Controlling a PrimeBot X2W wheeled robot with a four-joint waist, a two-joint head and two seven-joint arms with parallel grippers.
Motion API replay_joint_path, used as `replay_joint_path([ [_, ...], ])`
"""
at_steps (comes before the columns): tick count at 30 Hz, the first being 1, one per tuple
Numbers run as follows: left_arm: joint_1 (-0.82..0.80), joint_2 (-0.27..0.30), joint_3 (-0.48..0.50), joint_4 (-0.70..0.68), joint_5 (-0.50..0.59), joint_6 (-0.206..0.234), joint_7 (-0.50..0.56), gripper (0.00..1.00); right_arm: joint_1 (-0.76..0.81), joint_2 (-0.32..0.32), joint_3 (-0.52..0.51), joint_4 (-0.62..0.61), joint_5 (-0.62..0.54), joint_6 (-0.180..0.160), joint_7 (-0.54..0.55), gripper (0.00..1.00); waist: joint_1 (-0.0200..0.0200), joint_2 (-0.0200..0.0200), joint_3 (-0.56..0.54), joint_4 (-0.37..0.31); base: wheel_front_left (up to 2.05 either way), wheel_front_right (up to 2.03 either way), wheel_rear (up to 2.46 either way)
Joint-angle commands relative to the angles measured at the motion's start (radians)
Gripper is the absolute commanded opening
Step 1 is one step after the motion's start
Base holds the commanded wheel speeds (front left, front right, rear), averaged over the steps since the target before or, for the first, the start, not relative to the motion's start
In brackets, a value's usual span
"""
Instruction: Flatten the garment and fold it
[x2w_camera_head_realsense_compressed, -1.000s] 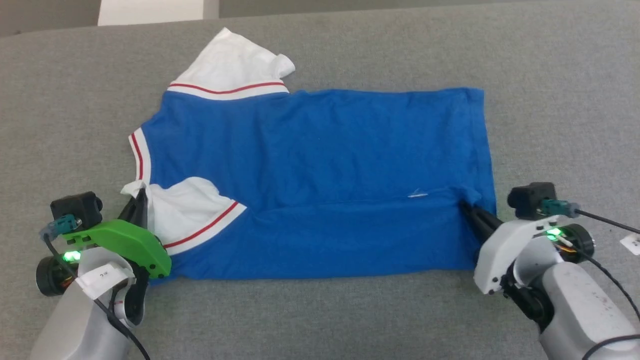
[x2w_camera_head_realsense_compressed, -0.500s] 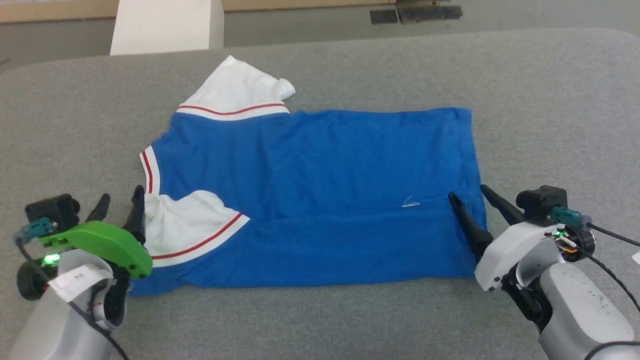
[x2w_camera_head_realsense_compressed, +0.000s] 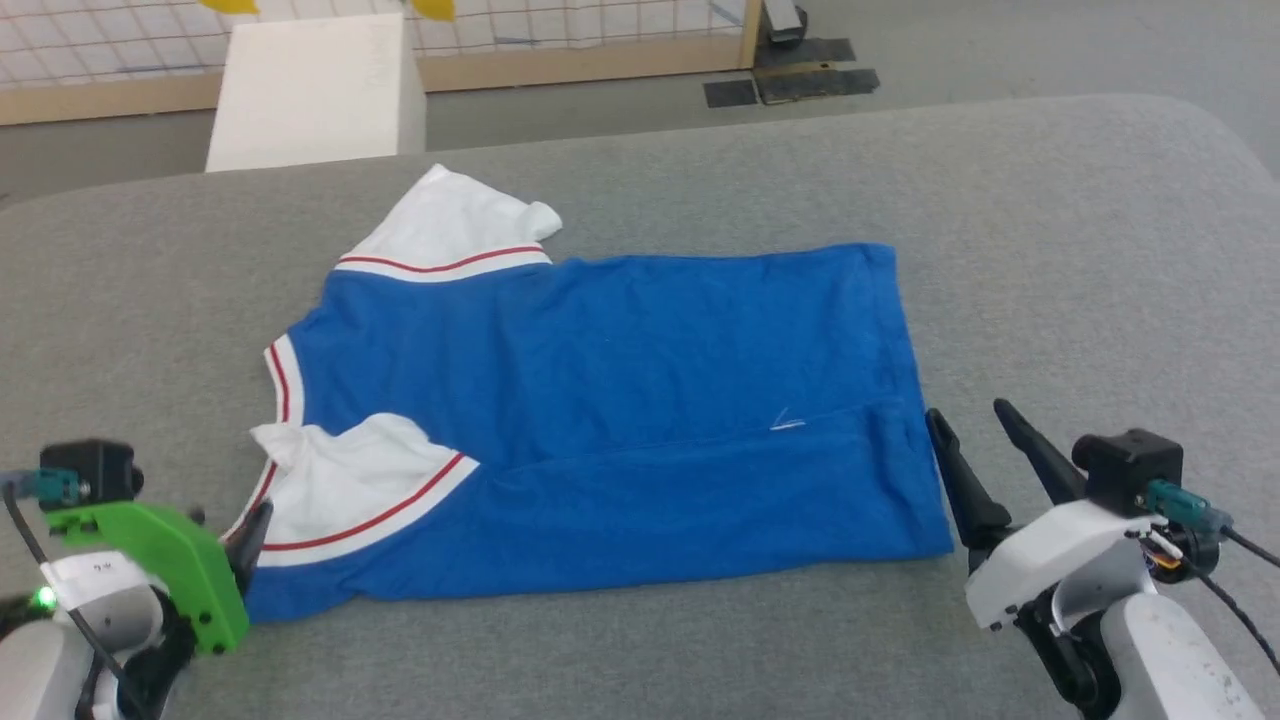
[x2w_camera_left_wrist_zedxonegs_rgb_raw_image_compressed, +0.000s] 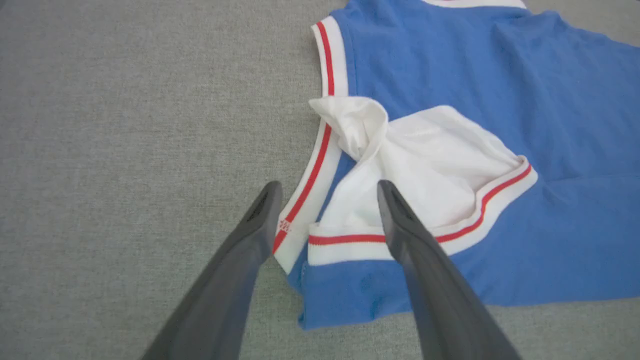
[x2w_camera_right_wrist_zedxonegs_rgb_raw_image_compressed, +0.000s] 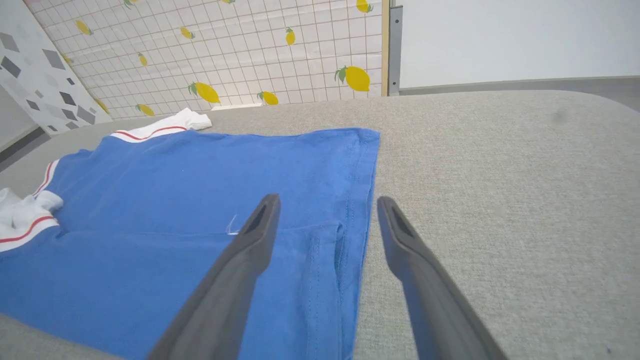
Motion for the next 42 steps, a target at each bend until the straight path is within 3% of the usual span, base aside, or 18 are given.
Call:
replay_joint_path([
  [1,0.026,0.013,-0.004,0.001,-0.023,0.011,0.032,1.00,0.019,0.009,-0.010,-0.022,-0.012,-0.002,0.006,1.00,0.0000,0.0120,0.013,-0.018,0.00,0.00,0.00],
  [6,0.056,0.027,-0.032,0.039,-0.034,0.022,0.110,1.00,0.047,0.028,-0.030,-0.076,-0.023,-0.002,0.035,1.00,0.0000,0.0120,0.033,-0.042,0.00,0.00,0.00],
  [12,0.038,-0.012,-0.086,0.124,-0.042,0.018,0.179,1.00,0.057,0.038,-0.046,-0.116,-0.022,-0.002,0.061,1.00,0.0000,0.0120,0.062,-0.056,0.00,0.00,0.00],
  [15,0.024,-0.053,-0.118,0.160,-0.060,0.001,0.218,0.00,0.061,0.033,-0.053,-0.130,-0.008,-0.002,0.077,1.00,0.0000,0.0120,0.069,-0.058,0.00,0.00,0.00],
  [18,0.015,-0.072,-0.130,0.178,-0.066,-0.010,0.221,0.00,0.064,0.018,-0.060,-0.142,0.011,-0.002,0.104,1.00,0.0000,0.0120,0.069,-0.055,0.00,0.00,0.00],
  [22,0.006,-0.081,-0.107,0.187,-0.062,-0.016,0.149,0.00,0.070,-0.018,-0.057,-0.155,0.040,-0.002,0.181,1.00,0.0000,0.0120,0.059,-0.044,0.00,0.00,0.00],
  [30,0.010,-0.057,-0.046,0.112,-0.033,0.006,-0.002,0.00,0.052,-0.102,0.020,-0.128,0.158,-0.002,0.480,1.00,0.0000,0.0120,0.037,-0.007,0.00,0.00,0.00],
  [33,0.017,-0.052,-0.050,0.051,-0.016,0.025,-0.008,0.00,0.018,-0.115,0.055,-0.085,0.193,-0.002,0.567,1.00,0.0000,0.0120,0.037,0.013,0.00,0.00,0.00],
  [42,0.013,-0.051,-0.067,-0.069,0.011,0.049,-0.010,0.00,-0.133,-0.103,0.154,0.117,0.254,-0.002,0.675,1.00,0.0000,0.0120,0.062,0.055,0.00,0.00,0.00],
])
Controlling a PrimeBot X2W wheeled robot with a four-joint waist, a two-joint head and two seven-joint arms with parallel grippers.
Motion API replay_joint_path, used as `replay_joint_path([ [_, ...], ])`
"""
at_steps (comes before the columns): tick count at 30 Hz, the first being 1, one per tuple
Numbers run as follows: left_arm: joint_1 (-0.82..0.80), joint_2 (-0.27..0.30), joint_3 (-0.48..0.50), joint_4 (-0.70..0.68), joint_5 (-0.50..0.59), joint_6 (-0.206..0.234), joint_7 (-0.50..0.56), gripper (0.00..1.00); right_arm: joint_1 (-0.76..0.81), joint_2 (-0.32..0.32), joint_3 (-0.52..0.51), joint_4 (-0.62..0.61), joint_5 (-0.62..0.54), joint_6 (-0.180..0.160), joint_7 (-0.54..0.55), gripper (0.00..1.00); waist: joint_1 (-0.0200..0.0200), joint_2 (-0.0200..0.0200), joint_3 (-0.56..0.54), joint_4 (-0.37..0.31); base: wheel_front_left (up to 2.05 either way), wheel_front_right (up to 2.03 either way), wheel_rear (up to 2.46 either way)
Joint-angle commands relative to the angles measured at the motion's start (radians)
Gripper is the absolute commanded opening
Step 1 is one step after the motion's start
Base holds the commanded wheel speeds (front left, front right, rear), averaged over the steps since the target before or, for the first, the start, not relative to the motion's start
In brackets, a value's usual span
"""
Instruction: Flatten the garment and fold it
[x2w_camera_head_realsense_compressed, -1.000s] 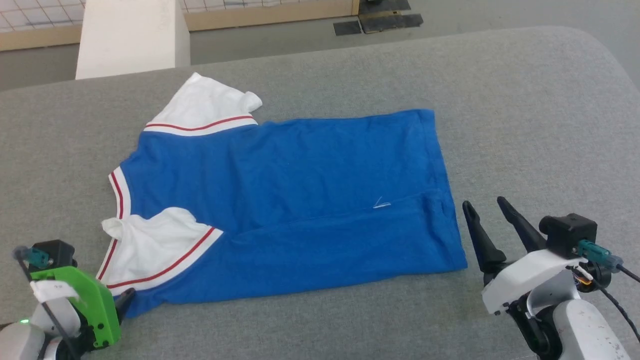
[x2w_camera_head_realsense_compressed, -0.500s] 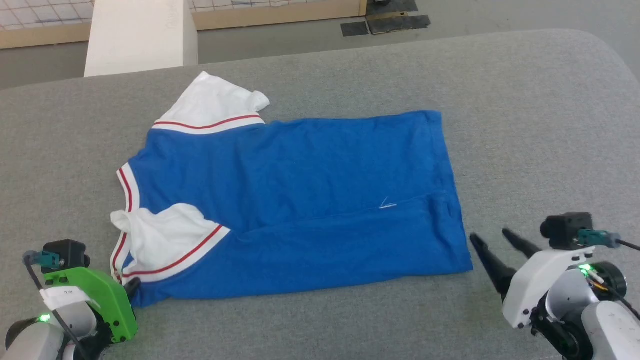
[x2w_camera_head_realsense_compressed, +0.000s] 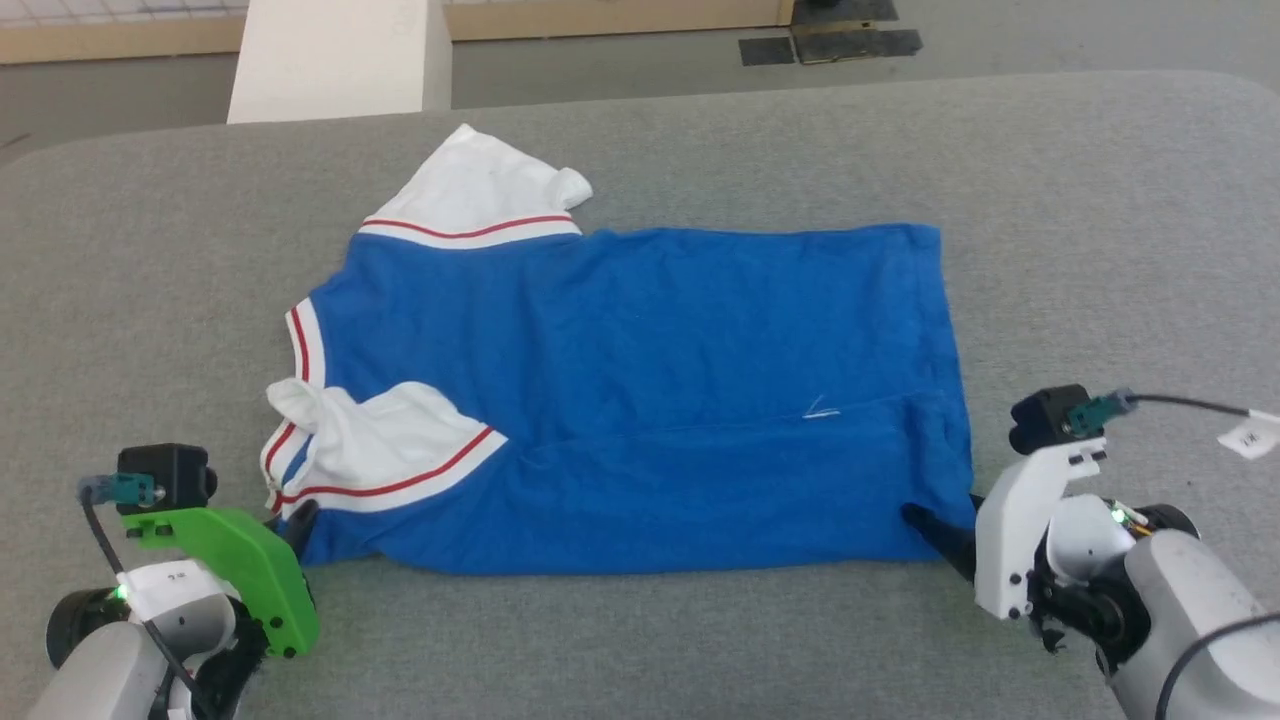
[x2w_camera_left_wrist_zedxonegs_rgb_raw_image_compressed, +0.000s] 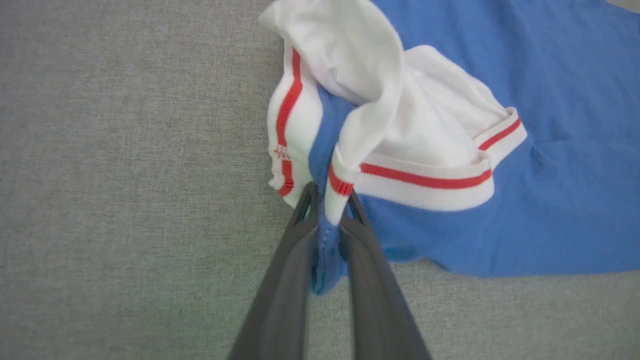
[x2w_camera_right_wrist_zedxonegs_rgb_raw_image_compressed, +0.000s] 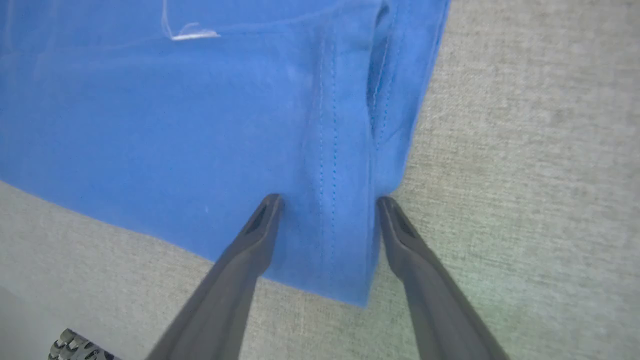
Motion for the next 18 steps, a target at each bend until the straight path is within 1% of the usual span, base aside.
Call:
replay_joint_path([
  [1,0.000,-0.004,-0.002,-0.010,0.017,0.002,-0.004,0.00,-0.011,0.012,0.028,0.046,0.021,-0.002,0.036,1.00,0.0000,0.0120,0.009,0.014,0.00,0.00,0.00],
  [2,-0.001,-0.006,-0.005,-0.014,0.019,0.003,-0.005,0.00,-0.017,0.015,0.049,0.075,0.039,-0.002,0.070,1.00,0.0000,0.0120,0.010,0.018,0.00,0.00,0.00],
  [3,0.000,-0.008,-0.006,-0.017,0.019,0.004,-0.007,0.00,-0.020,0.018,0.066,0.093,0.052,-0.002,0.092,0.50,0.0000,0.0120,0.010,0.020,0.00,0.00,0.00],
  [4,0.002,-0.011,-0.008,-0.018,0.020,0.005,-0.010,0.00,-0.021,0.022,0.081,0.114,0.073,-0.002,0.120,0.12,0.0000,0.0120,0.010,0.022,0.00,0.00,0.00],
  [5,0.005,-0.013,-0.010,-0.019,0.020,0.005,-0.012,0.00,-0.021,0.024,0.095,0.126,0.089,-0.002,0.141,0.00,0.0000,0.0120,0.009,0.023,0.00,0.00,0.00],
  [7,0.011,-0.017,-0.012,-0.018,0.018,0.005,-0.016,0.00,-0.024,0.022,0.122,0.139,0.113,-0.002,0.163,0.00,0.0000,0.0120,0.005,0.023,0.00,0.00,0.00],
  [9,0.017,-0.019,-0.012,-0.014,0.015,0.004,-0.019,0.00,-0.029,0.016,0.139,0.141,0.130,-0.002,0.156,0.00,0.0000,0.0120,-0.001,0.021,0.00,0.00,0.00],
  [13,0.032,-0.017,-0.012,-0.004,0.011,0.006,-0.023,0.00,-0.051,-0.010,0.158,0.122,0.141,-0.002,0.094,0.00,0.0000,0.0120,-0.028,0.016,0.00,0.00,0.00],
  [18,0.061,-0.002,-0.011,-0.012,0.017,0.013,-0.029,0.00,-0.060,-0.058,0.166,0.065,0.131,-0.002,0.000,0.00,0.0000,0.0120,-0.088,0.016,0.00,0.00,0.00],
])
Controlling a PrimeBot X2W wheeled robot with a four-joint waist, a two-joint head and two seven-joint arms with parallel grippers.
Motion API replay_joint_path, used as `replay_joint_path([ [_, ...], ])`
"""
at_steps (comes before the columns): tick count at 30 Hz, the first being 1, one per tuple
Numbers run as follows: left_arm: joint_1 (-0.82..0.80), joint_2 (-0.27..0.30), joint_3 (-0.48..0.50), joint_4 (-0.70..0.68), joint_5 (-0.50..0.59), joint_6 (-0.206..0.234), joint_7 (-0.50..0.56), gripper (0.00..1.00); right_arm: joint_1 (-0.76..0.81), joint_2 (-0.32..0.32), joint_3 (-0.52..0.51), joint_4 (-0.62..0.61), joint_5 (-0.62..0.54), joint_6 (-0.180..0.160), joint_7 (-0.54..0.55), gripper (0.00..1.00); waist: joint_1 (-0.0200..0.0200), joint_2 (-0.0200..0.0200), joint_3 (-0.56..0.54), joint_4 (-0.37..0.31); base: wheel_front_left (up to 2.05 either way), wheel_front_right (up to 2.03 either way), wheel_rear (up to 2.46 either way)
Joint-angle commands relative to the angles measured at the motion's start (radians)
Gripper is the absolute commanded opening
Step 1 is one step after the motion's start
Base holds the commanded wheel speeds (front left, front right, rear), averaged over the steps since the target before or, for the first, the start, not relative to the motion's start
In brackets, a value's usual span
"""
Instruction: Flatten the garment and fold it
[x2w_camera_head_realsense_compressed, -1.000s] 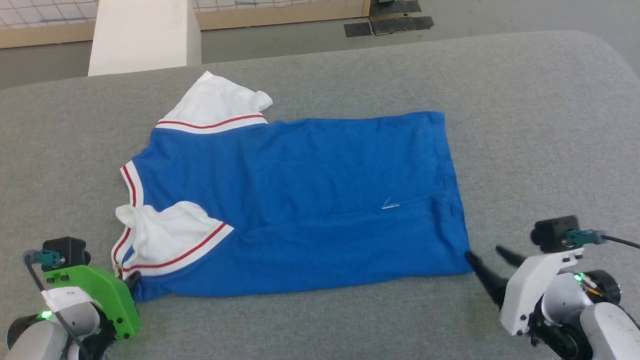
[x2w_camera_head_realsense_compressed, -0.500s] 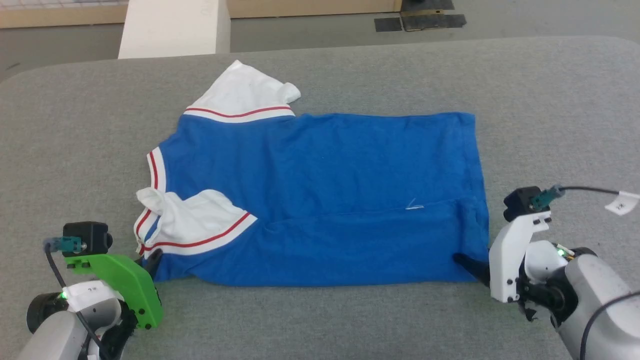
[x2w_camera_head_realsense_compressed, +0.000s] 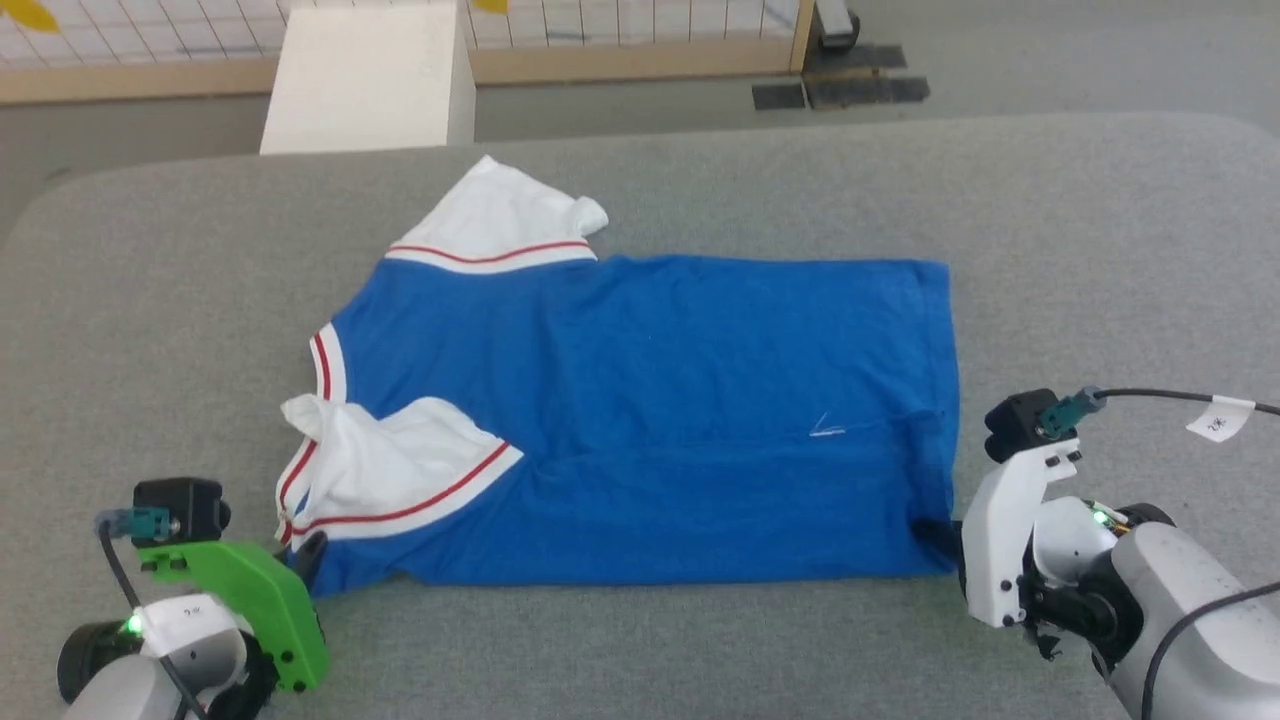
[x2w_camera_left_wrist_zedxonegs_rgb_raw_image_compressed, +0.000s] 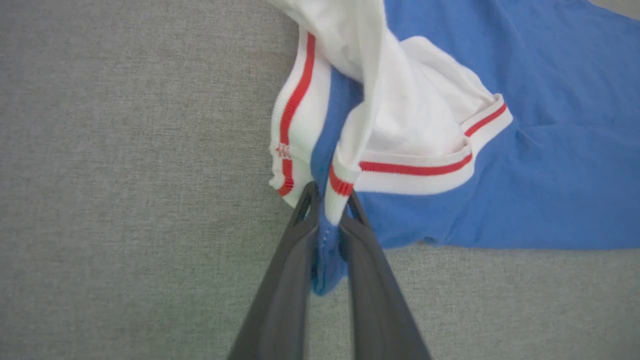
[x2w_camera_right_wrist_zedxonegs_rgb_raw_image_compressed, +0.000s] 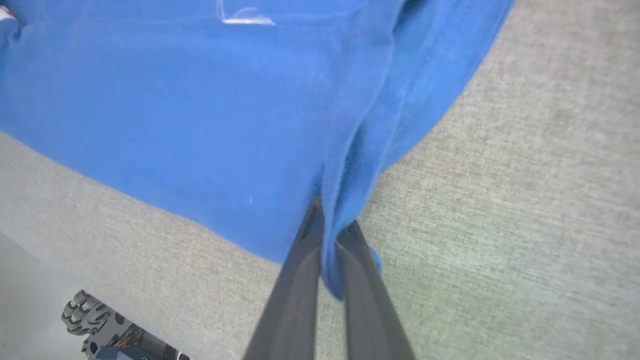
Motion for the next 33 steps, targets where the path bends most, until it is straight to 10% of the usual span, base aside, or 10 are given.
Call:
replay_joint_path([
  [1,0.024,0.012,0.002,-0.005,0.001,0.005,-0.005,0.00,0.020,-0.012,0.006,-0.020,-0.005,-0.001,-0.021,0.00,0.0000,0.0120,-0.043,0.000,0.00,0.00,0.00],
  [21,0.234,-0.015,-0.008,-0.034,-0.066,0.054,0.009,0.00,0.342,-0.036,-0.123,-0.139,-0.062,-0.001,-0.047,0.00,0.0000,0.0120,-0.117,-0.007,0.00,0.00,0.00],
  [22,0.231,-0.027,-0.010,-0.026,-0.076,0.053,0.012,0.16,0.354,-0.022,-0.135,-0.130,-0.068,-0.001,-0.050,0.00,0.0000,0.0120,-0.112,-0.009,0.00,0.00,0.00],
  [23,0.230,-0.034,-0.013,-0.019,-0.081,0.053,0.017,0.97,0.361,-0.015,-0.140,-0.125,-0.078,-0.001,-0.057,0.00,0.0000,0.0120,-0.110,-0.011,0.00,0.00,0.00],
  [25,0.224,-0.039,-0.010,-0.006,-0.082,0.055,0.010,1.00,0.373,0.010,-0.158,-0.119,-0.087,-0.001,-0.083,0.53,0.0000,0.0120,-0.105,-0.017,0.00,0.00,0.00],
  [26,0.219,-0.040,-0.003,-0.001,-0.080,0.057,-0.005,1.00,0.376,0.018,-0.163,-0.124,-0.102,-0.001,-0.108,1.00,0.0000,0.0120,-0.104,-0.020,0.00,0.00,0.00],
  [33,0.166,-0.036,0.054,-0.022,-0.068,0.062,-0.094,1.00,0.397,0.077,-0.270,-0.198,-0.240,-0.001,-0.358,1.00,0.0000,0.0120,-0.111,-0.035,0.00,0.00,0.00],
])
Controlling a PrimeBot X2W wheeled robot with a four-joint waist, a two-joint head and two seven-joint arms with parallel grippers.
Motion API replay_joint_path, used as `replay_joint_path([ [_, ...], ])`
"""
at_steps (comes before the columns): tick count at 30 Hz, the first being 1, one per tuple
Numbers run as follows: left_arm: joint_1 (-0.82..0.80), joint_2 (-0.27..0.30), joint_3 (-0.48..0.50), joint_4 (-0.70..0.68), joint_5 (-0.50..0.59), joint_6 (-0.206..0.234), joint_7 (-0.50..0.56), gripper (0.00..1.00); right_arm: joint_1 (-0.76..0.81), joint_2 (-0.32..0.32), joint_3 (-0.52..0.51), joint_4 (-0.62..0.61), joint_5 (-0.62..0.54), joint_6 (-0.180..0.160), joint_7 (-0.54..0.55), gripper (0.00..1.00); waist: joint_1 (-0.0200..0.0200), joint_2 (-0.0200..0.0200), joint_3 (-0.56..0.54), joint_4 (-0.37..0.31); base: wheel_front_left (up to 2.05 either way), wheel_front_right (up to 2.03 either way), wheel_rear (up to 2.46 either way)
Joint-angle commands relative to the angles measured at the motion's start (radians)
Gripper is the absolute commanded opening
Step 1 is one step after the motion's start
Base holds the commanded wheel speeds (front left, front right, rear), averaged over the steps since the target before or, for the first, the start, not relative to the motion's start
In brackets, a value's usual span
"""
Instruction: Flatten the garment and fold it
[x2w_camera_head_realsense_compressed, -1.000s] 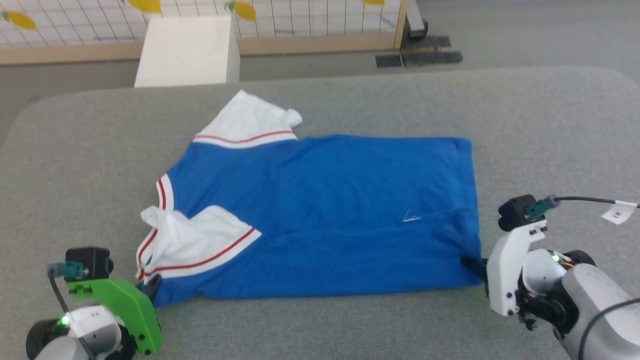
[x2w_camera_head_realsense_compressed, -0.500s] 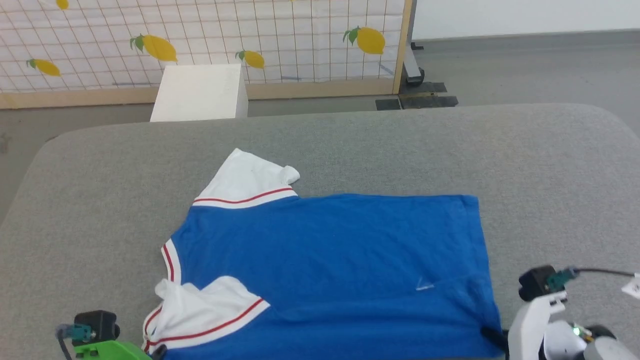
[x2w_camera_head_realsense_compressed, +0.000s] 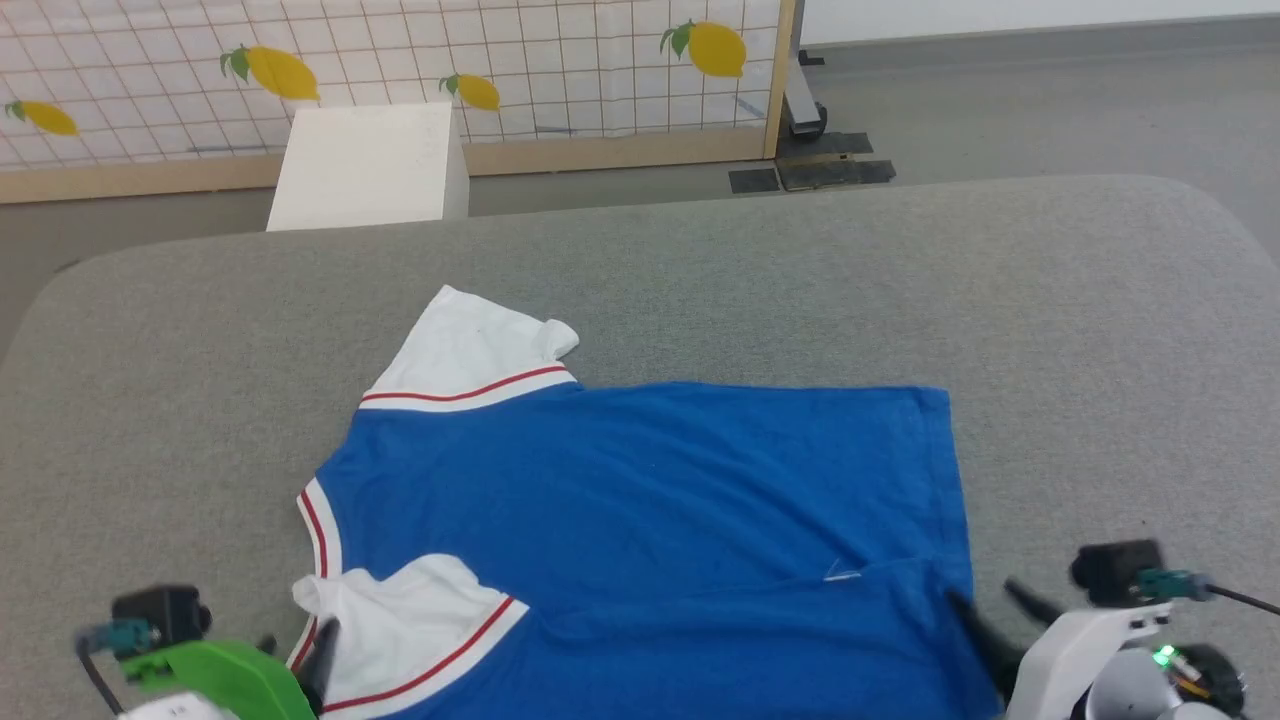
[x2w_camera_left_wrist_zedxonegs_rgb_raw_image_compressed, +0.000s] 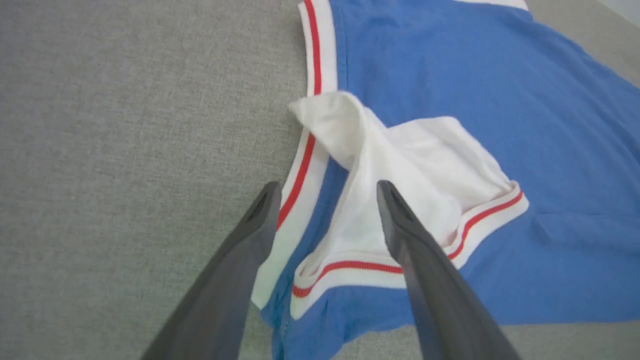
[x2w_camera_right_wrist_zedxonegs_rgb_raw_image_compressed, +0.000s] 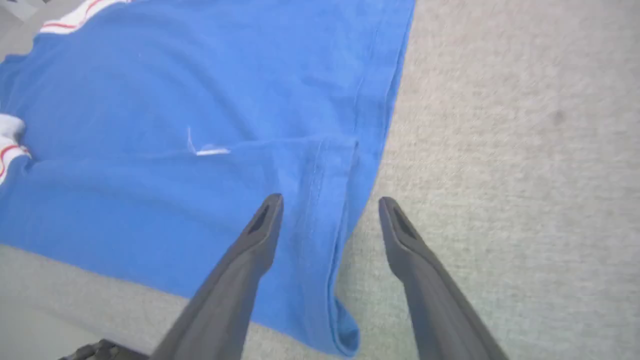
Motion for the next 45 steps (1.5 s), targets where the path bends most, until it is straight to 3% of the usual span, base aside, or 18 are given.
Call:
replay_joint_path([
  [1,-0.031,0.011,0.011,-0.007,0.009,0.005,-0.013,1.00,0.012,0.022,-0.035,-0.020,-0.040,-0.001,-0.053,1.00,0.0000,0.0120,-0.003,-0.007,0.00,0.00,0.00],
  [4,-0.080,0.020,0.031,-0.013,0.029,0.014,-0.044,1.00,0.012,0.072,-0.108,-0.066,-0.131,-0.001,-0.144,1.00,0.0000,0.0120,-0.001,-0.021,0.00,0.00,0.00],
  [9,-0.201,0.019,0.062,0.000,0.055,0.031,-0.090,1.00,0.003,0.150,-0.189,-0.165,-0.227,-0.001,-0.205,1.00,0.0000,0.0120,0.035,-0.050,0.00,0.00,0.00],
  [15,-0.410,0.040,0.071,0.095,0.069,-0.009,-0.090,1.00,-0.044,0.198,-0.210,-0.293,-0.281,-0.001,-0.213,1.00,0.0000,0.0120,0.134,-0.106,0.00,0.00,0.00],
  [21,-0.653,0.067,0.055,0.212,0.065,-0.076,-0.023,1.00,-0.094,0.221,-0.194,-0.389,-0.292,-0.001,-0.214,1.00,0.0000,0.0120,0.256,-0.165,0.00,0.00,0.00],
  [29,-0.934,0.114,-0.021,0.359,0.050,-0.177,0.219,1.00,-0.139,0.238,-0.165,-0.400,-0.281,-0.001,-0.226,1.00,0.0000,0.0120,0.367,-0.230,0.00,0.00,0.00],
  [34,-1.041,0.150,-0.102,0.456,0.068,-0.210,0.429,1.00,-0.171,0.248,-0.130,-0.371,-0.256,-0.001,-0.250,1.00,0.0000,0.0120,0.438,-0.276,0.00,0.00,0.00],
  [40,-1.039,0.175,-0.151,0.516,0.082,-0.211,0.547,1.00,-0.193,0.251,-0.102,-0.351,-0.240,-0.001,-0.260,1.00,0.0000,0.0120,0.487,-0.303,0.00,0.00,0.00],
  [44,-0.998,0.177,-0.190,0.557,0.074,-0.187,0.676,1.00,-0.199,0.251,-0.084,-0.341,-0.218,-0.001,-0.257,1.00,0.0000,0.0120,0.497,-0.311,0.00,0.00,0.00],
  [45,-0.991,0.176,-0.194,0.555,0.071,-0.184,0.693,0.58,-0.200,0.251,-0.083,-0.344,-0.213,-0.001,-0.259,1.00,0.0000,0.0120,0.500,-0.311,0.00,0.00,0.00],
])
